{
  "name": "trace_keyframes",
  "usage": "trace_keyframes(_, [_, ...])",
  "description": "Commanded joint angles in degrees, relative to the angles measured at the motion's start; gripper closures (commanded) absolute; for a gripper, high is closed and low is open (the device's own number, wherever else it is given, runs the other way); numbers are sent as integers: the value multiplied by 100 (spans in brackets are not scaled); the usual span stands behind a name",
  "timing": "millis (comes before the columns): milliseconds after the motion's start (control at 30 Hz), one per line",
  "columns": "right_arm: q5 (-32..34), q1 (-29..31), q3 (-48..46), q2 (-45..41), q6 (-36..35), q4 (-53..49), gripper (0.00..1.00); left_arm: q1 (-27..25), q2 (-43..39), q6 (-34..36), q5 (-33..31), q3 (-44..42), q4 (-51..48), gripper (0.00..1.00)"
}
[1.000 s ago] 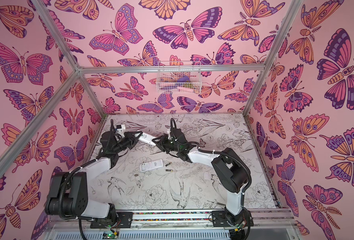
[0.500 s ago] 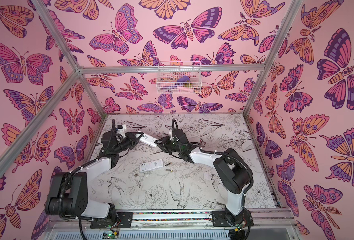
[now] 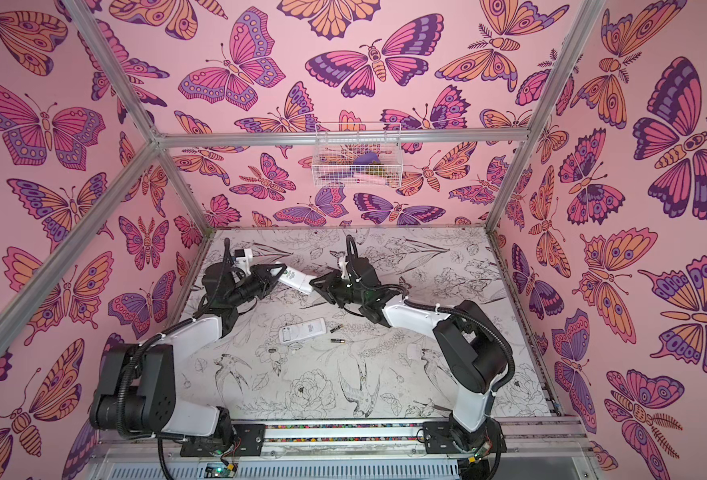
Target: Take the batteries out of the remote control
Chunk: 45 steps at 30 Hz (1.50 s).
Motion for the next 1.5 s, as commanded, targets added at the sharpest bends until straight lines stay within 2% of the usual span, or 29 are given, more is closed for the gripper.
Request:
trace_keyframes(0, [-85, -23, 30, -65, -73, 195, 77, -57, 15, 155, 50, 51, 70, 100])
trace_keyframes(167, [-136, -6, 23, 136, 297, 612, 84, -60, 0, 106, 68, 66, 70, 100])
trace_keyframes(333, [-62, -18, 8, 65, 131, 664, 87, -72, 45, 155, -121, 1, 16, 100])
trace_keyframes(533, [-73, -84, -164, 13, 359, 1485, 93, -104, 76, 124, -134, 7, -63, 100])
trace_keyframes(667, [-150, -254, -346, -38, 816, 2112, 96, -105, 83, 50, -146, -13, -106, 100])
trace_keyframes(733, [-202, -350, -472, -203, 692, 2058, 96, -136, 113, 54, -233, -60, -106, 100])
trace_keyframes(867, [-121, -592, -827, -814, 91, 1098, 97, -192, 238, -213, -421, -62, -106, 100])
trace_keyframes(967, [-69, -832, -1083, -1427, -417, 324, 96, -315, 364, -153, -400, -46, -63, 100])
trace_keyframes(1100, [248, -1069, -1151, -2088, -1335, -1244, 96, -497, 650, -148, -549, 31, 17, 100])
trace_keyframes(1233, [596, -1240, -1105, -2594, -2141, -2692, 97, -571, 1183, -377, -280, 489, 144, 100])
trace_keyframes(1367, [823, -1438, -1334, -2941, -2394, -3290, 98, -713, 1739, -967, -83, 979, 116, 100])
trace_keyframes(1467, [856, -1573, -1447, -3121, -2720, -3697, 98, -870, 1978, -739, 128, 1361, 81, 100])
